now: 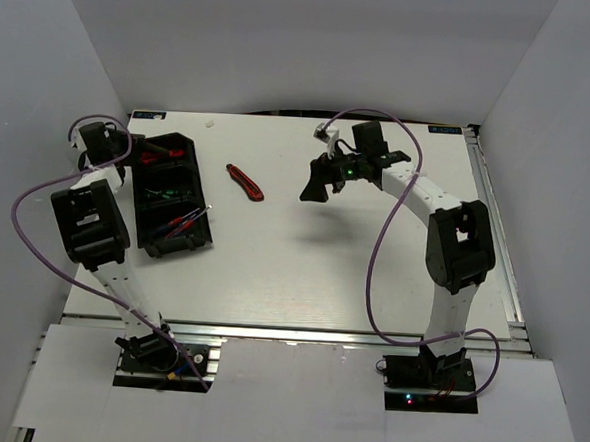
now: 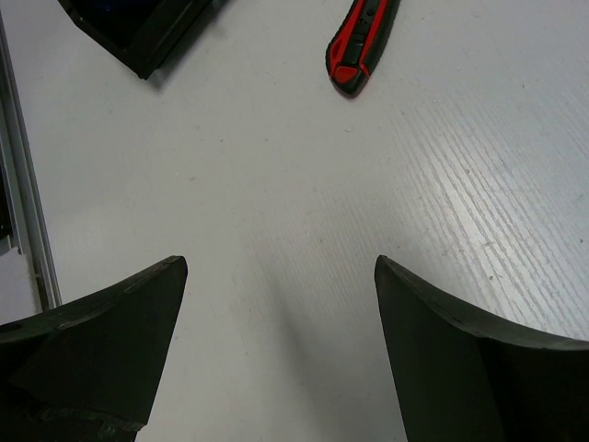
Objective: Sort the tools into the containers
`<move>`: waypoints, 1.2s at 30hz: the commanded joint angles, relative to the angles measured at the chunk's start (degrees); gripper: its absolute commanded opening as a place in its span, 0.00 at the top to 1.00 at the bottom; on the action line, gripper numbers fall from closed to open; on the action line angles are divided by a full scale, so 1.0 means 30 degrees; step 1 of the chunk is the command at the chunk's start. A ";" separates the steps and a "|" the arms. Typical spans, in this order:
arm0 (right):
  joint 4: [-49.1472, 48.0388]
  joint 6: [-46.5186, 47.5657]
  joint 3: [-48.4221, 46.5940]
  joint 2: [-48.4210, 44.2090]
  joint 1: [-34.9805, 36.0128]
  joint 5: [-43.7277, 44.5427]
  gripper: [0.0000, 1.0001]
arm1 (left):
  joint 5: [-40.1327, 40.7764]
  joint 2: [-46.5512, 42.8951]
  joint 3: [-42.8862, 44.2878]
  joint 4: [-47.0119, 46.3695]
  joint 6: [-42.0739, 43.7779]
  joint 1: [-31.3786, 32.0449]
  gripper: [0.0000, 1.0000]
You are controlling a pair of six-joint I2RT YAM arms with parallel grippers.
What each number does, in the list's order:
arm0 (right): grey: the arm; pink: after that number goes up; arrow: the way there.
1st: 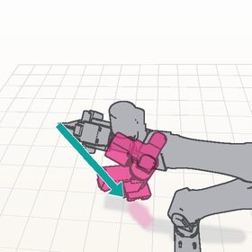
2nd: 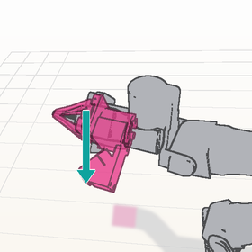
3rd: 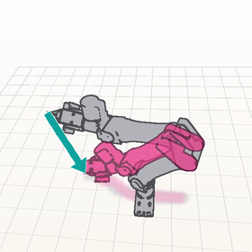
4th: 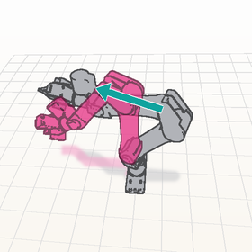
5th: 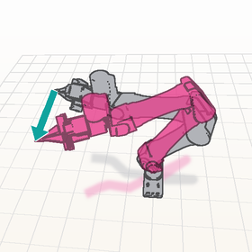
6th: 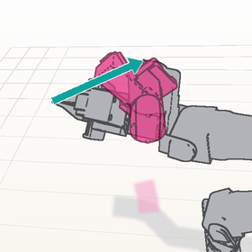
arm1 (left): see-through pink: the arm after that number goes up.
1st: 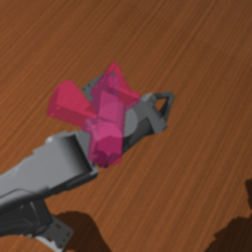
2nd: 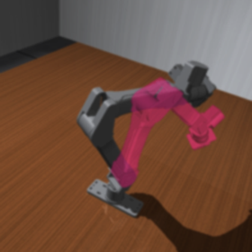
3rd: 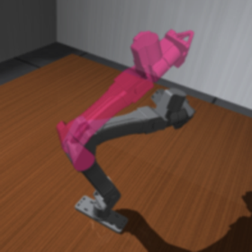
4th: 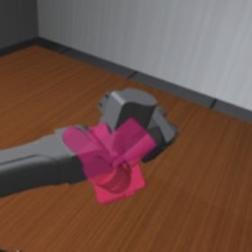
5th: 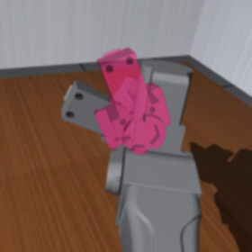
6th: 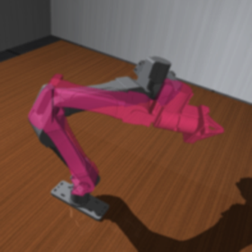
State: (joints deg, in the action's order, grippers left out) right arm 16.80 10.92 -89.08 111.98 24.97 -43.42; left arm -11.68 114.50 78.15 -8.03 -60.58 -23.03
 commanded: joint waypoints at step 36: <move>-0.1175 -0.3932 -1.0325 0.9428 0.5737 1.2829 0.11 | -0.3547 -1.9178 -1.1518 0.6628 0.2993 -0.0704 0.02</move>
State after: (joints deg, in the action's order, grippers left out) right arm 16.97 0.91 -116.90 139.04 41.01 -11.77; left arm -20.56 60.60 44.97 7.31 -51.13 -25.17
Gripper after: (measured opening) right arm 0.895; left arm 0.979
